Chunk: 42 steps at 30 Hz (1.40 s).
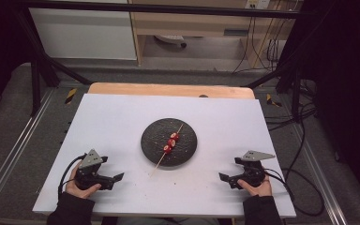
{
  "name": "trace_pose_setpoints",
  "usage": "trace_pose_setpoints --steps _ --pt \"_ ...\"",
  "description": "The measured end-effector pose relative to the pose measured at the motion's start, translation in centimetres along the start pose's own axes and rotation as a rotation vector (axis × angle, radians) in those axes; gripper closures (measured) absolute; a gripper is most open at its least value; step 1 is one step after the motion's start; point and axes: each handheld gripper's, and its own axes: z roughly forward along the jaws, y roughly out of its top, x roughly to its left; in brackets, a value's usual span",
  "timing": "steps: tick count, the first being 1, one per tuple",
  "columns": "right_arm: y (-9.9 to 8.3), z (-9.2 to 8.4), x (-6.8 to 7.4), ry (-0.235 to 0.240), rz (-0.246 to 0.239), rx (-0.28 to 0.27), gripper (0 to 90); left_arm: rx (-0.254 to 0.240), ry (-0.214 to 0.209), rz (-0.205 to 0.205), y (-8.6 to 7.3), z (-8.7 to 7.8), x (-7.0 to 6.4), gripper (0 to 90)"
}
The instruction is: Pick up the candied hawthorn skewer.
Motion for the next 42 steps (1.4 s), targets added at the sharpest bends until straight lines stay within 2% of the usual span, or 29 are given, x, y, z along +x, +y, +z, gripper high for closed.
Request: trace_pose_setpoints --steps 10,16,25,42 --pt "0.0 0.0 0.0 -0.008 -0.006 -0.001 0.7 0.005 0.0 0.009 0.2 0.2 -0.4 5.5" --pt "0.0 -0.1 0.0 -0.013 -0.009 -0.004 0.7 0.012 0.001 0.028 0.6 0.7 -1.1 5.6" --pt "0.0 -0.2 0.0 -0.013 -0.01 -0.009 0.7 0.007 -0.009 0.029 1.2 1.1 -1.7 5.6" --pt "0.1 -0.3 0.0 -0.016 -0.012 -0.012 0.7 0.02 -0.013 0.025 3.6 2.2 -3.6 6.0"
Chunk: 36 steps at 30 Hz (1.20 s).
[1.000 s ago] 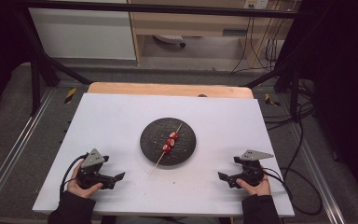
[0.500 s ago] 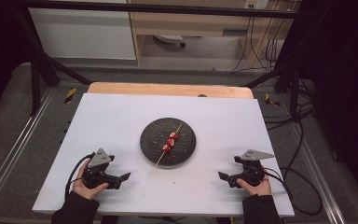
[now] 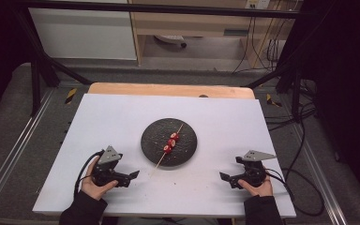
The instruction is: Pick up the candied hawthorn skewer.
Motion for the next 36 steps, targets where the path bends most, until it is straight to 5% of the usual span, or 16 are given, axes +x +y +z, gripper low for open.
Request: trace_pose_setpoints --steps 19,36 --pt "0.0 0.0 0.0 -0.004 0.0 0.006 0.6 0.035 0.003 0.005 4.8 3.0 -2.5 9.1" --pt "0.0 0.1 0.0 -0.004 0.004 0.006 0.7 0.146 0.03 0.006 7.2 6.8 -4.6 40.3"
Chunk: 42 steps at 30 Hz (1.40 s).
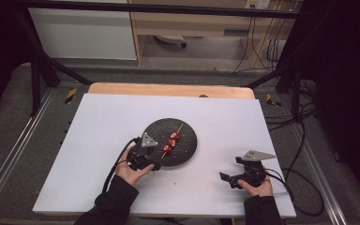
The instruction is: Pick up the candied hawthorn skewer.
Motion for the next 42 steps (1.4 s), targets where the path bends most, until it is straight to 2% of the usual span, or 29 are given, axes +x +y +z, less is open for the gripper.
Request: trace_pose_setpoints --steps 2,3,7,12,19,30,42 --pt "0.0 0.0 0.0 0.0 -0.001 0.001 0.7 0.021 -0.001 -0.009 0.2 0.5 -0.2 47.2" --pt "0.0 0.0 0.0 0.0 -0.001 0.001 0.7 0.029 0.005 -0.014 0.2 0.7 -0.3 47.2" --pt "0.0 0.0 0.0 0.001 -0.003 -0.001 0.7 0.059 0.03 -0.025 0.4 1.3 -0.5 57.8" --pt "0.0 0.0 0.0 0.003 0.0 0.001 0.7 0.063 0.034 -0.042 0.5 1.7 -0.7 69.4" --pt "0.0 -0.1 0.0 0.005 0.0 -0.002 0.7 0.058 0.052 -0.032 0.5 1.8 -1.1 81.5" --pt "0.0 0.0 0.0 0.005 0.001 0.0 0.7 0.049 0.068 -0.06 0.3 1.9 -1.2 87.4" --pt "0.0 0.0 0.0 0.004 0.003 -0.001 0.8 -0.037 0.038 -0.074 -0.3 0.7 -0.7 88.2"
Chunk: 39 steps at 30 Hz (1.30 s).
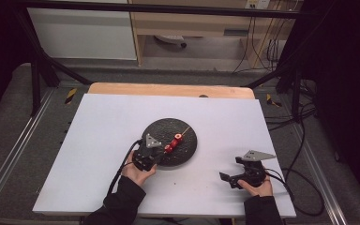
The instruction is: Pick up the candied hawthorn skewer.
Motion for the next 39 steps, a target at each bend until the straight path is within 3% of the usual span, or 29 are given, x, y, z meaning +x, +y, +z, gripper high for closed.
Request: trace_pose_setpoints --steps 17,31,39 --pt "0.2 0.0 0.1 0.0 0.004 -0.009 0.6 -0.121 -0.068 -0.01 -1.5 -2.7 1.0 88.1" --pt "0.8 0.4 1.0 0.003 0.009 -0.024 0.6 -0.195 -0.104 0.006 -4.0 -5.0 2.1 88.1" --pt "1.4 1.0 1.7 0.003 0.008 -0.029 0.6 -0.229 -0.133 -0.007 -5.4 -6.1 2.8 88.1"
